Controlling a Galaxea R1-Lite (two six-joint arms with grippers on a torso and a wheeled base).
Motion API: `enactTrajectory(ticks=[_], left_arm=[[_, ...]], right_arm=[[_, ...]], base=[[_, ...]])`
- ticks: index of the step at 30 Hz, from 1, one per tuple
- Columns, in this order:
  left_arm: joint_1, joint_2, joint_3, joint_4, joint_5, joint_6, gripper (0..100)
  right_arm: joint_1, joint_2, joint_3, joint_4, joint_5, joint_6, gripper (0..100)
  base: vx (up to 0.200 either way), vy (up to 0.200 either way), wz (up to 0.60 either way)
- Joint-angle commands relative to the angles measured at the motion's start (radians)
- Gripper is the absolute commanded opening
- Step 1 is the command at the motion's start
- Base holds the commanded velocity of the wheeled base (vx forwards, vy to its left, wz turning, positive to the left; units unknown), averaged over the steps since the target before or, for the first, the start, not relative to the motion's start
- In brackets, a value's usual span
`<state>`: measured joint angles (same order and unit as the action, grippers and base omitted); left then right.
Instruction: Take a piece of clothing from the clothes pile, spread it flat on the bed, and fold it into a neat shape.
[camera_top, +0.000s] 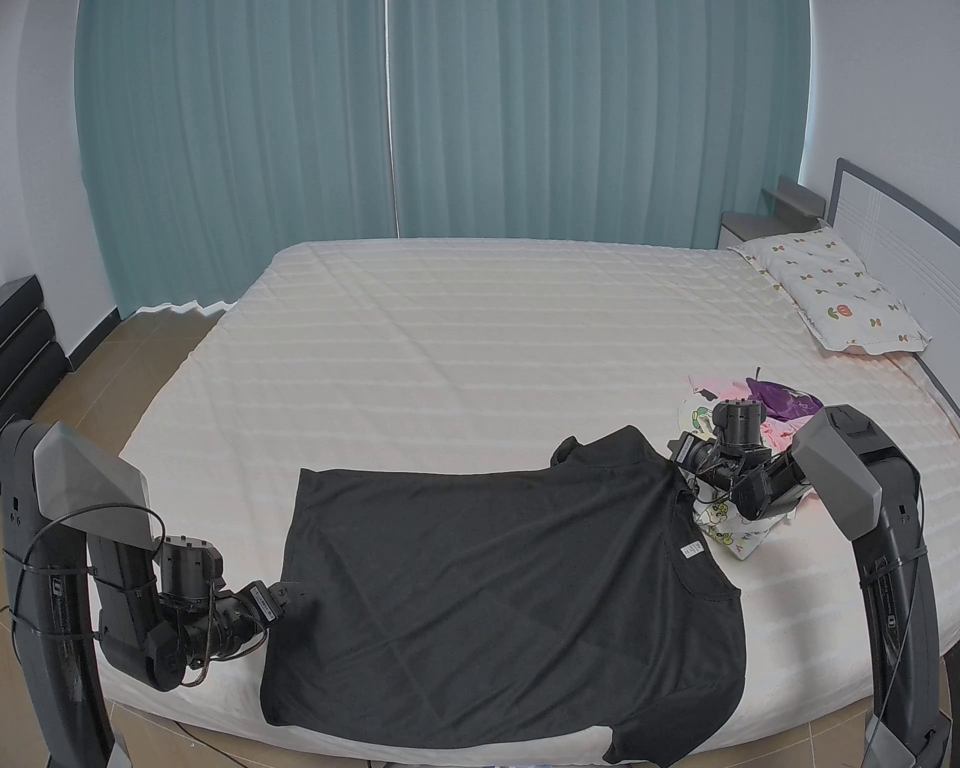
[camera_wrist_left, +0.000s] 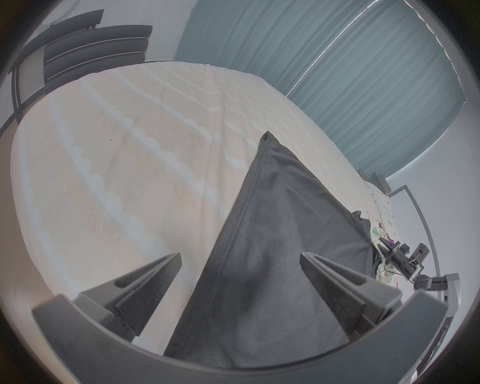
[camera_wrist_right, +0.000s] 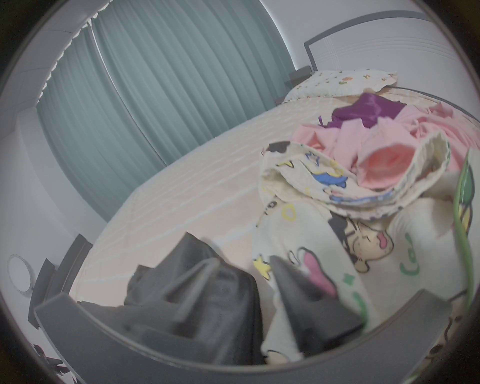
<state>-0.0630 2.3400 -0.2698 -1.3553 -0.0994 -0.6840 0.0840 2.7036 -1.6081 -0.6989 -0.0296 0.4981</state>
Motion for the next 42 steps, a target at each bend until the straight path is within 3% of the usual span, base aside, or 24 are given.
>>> enactTrajectory(ticks=[1, 4, 11, 12, 13, 16, 22, 24, 25, 30, 32, 35, 42], left_arm=[[0.003, -0.016, -0.037, -0.004, 0.004, -0.040, 100], [0.003, -0.036, -0.049, -0.002, 0.010, -0.072, 100], [-0.001, -0.062, -0.002, -0.004, 0.006, -0.083, 100], [-0.005, -0.062, 0.004, -0.004, 0.004, -0.084, 100], [-0.005, -0.062, 0.004, -0.004, 0.004, -0.084, 100], [-0.018, -0.062, 0.041, -0.005, 0.007, -0.077, 100], [-0.024, -0.061, 0.109, -0.005, -0.002, 0.043, 100], [-0.024, -0.061, 0.112, -0.004, -0.002, 0.046, 100], [-0.031, -0.057, 0.141, -0.005, -0.008, 0.084, 100], [-0.046, -0.041, 0.196, -0.010, -0.069, 0.146, 100], [-0.046, -0.014, 0.211, -0.025, -0.103, 0.219, 100], [-0.046, 0.042, 0.210, -0.053, -0.094, 0.276, 100], [-0.083, 0.110, 0.218, -0.153, -0.060, 0.285, 100]], right_arm=[[0.019, -0.099, 0.083, -0.021, 0.005, 0.002, 100], [0.022, -0.139, 0.129, -0.025, 0.002, 0.007, 100], [0.059, -0.344, 0.436, -0.086, -0.001, 0.169, 100], [0.079, -0.418, 0.585, -0.125, -0.003, 0.214, 100], [0.079, -0.418, 0.585, -0.125, -0.003, 0.214, 100], [0.111, -0.521, 0.832, -0.228, 0.000, 0.281, 100], [0.148, -0.599, 1.146, -0.407, 0.000, 0.315, 100], [0.148, -0.601, 1.152, -0.412, 0.000, 0.315, 100], [0.149, -0.607, 1.251, -0.495, 0.005, 0.327, 100], [0.151, -0.559, 1.314, -0.590, 0.011, 0.385, 100], [0.151, -0.528, 1.329, -0.639, 0.011, 0.410, 100], [0.151, -0.505, 1.346, -0.685, 0.011, 0.408, 100], [0.151, -0.504, 1.352, -0.699, 0.013, 0.408, 100]], base=[[0.000, 0.000, 0.00], [0.000, 0.000, 0.00], [0.000, 0.000, 0.00], [0.000, 0.000, 0.00], [-0.200, 0.000, 0.00], [-0.200, 0.000, 0.00], [-0.200, 0.000, 0.00], [-0.200, 0.000, 0.00], [-0.200, 0.000, 0.00], [-0.080, 0.000, 0.00], [0.000, 0.000, 0.00], [0.000, 0.000, 0.00], [0.000, 0.000, 0.00]])
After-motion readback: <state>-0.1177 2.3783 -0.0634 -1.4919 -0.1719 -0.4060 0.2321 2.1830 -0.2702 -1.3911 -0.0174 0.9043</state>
